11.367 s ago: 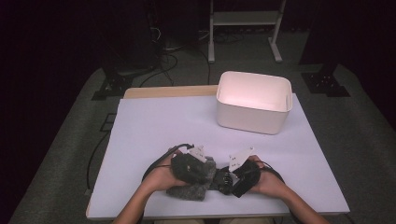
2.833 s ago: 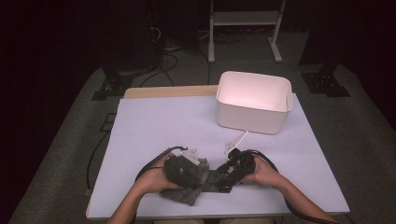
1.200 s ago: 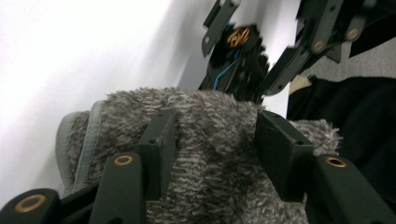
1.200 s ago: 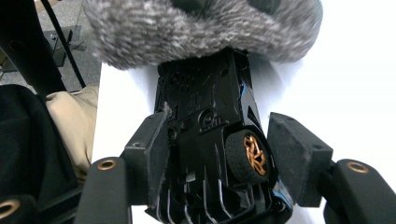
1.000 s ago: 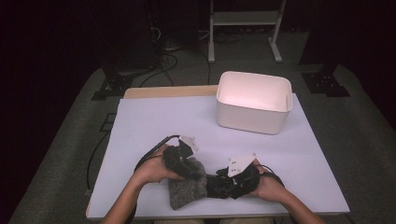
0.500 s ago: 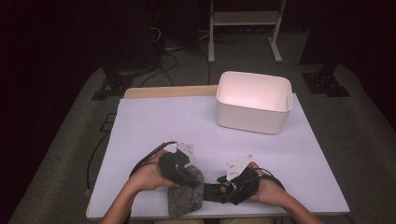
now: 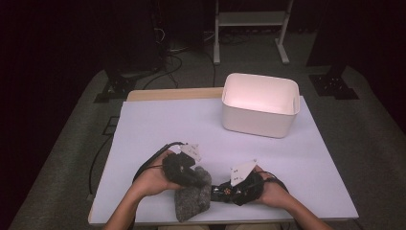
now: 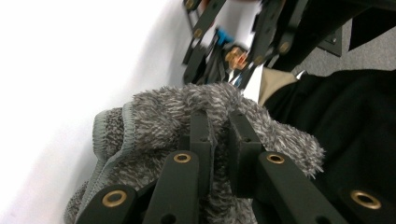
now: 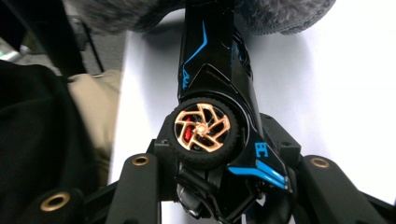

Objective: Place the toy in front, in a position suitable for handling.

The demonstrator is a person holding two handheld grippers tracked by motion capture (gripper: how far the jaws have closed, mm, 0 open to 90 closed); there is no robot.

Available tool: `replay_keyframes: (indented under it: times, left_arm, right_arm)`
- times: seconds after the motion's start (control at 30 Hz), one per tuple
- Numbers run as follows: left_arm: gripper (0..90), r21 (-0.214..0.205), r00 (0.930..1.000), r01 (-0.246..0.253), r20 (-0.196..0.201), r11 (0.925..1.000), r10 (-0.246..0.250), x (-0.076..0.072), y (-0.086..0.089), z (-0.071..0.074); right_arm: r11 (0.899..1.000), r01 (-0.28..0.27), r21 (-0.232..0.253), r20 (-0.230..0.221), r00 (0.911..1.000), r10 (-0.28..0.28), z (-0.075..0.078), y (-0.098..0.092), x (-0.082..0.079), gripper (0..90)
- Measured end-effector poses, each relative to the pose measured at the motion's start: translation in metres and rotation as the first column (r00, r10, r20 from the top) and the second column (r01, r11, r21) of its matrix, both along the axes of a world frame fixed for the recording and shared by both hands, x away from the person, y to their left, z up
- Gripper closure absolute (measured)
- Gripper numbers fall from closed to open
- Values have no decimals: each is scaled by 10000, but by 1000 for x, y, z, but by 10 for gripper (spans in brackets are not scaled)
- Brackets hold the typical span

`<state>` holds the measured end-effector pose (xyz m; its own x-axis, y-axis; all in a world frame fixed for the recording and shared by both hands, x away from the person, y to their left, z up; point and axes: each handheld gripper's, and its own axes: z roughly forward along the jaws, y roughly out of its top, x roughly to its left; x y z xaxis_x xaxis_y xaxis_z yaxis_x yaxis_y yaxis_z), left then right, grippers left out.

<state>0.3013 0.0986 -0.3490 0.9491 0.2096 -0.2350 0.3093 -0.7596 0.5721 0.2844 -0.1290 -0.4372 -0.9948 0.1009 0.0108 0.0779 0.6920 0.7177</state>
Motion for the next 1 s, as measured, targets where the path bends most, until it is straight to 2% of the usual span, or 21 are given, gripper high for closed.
replay_keyframes:
  times: [0.03,0.07,0.1,0.13,0.17,0.23,0.3,0.43,0.57,0.7,0.83,0.9,0.93,1.0]
  left_arm:
    - [828,22,10000,71,60,10000,-71,1,-3,1]
    - [827,345,9995,235,213,9991,-242,2,-11,-1]
    - [827,345,9995,235,213,9991,-242,2,-11,-1]
    - [827,507,9994,252,223,9984,-263,4,-14,-4]
    - [826,680,9993,296,207,9972,-311,5,-17,-9]
    - [825,885,9993,347,78,9955,-356,6,-20,-17]
    - [824,642,9991,422,-116,9970,-415,6,-20,-22]
    - [823,561,9990,456,0,9974,-456,4,-18,-22]
    - [821,664,9990,438,91,9968,-446,3,-19,-21]
    - [821,782,9984,501,238,9957,-521,1,-23,-20]
    - [822,752,9967,759,226,9943,-778,2,-34,-19]
    - [822,768,9935,1092,232,9911,-1112,2,-50,-17]
    - [822,768,9935,1092,232,9911,-1112,2,-50,-17]
    - [821,790,9906,1307,304,9883,-1334,2,-62,-17]
  right_arm:
    - [10000,76,23,80,9999,-76,1,1,2,566]
    - [9998,150,127,50,9999,-151,1,1,9,565]
    - [9997,140,176,-36,9999,-139,-1,1,12,564]
    - [9997,140,176,-36,9999,-139,-1,1,12,564]
    - [9994,235,237,-309,9993,-228,-5,-1,14,560]
    - [9992,293,256,-410,9988,-282,-7,-3,13,554]
    - [9988,326,369,-485,9983,-308,-7,-7,13,528]
    - [9979,447,476,-504,9978,-423,-6,-18,9,509]
    - [9951,747,645,-472,9963,-717,-7,-25,6,559]
    - [9959,748,509,-288,9969,-734,-5,-24,4,563]
    - [9943,861,629,-314,9960,-843,-7,-24,4,563]
    - [9941,883,629,-289,9958,-866,-7,-24,4,563]
    - [9941,883,629,-289,9958,-866,-7,-24,4,563]
    - [9935,910,689,-358,9954,-887,-7,-23,3,564]
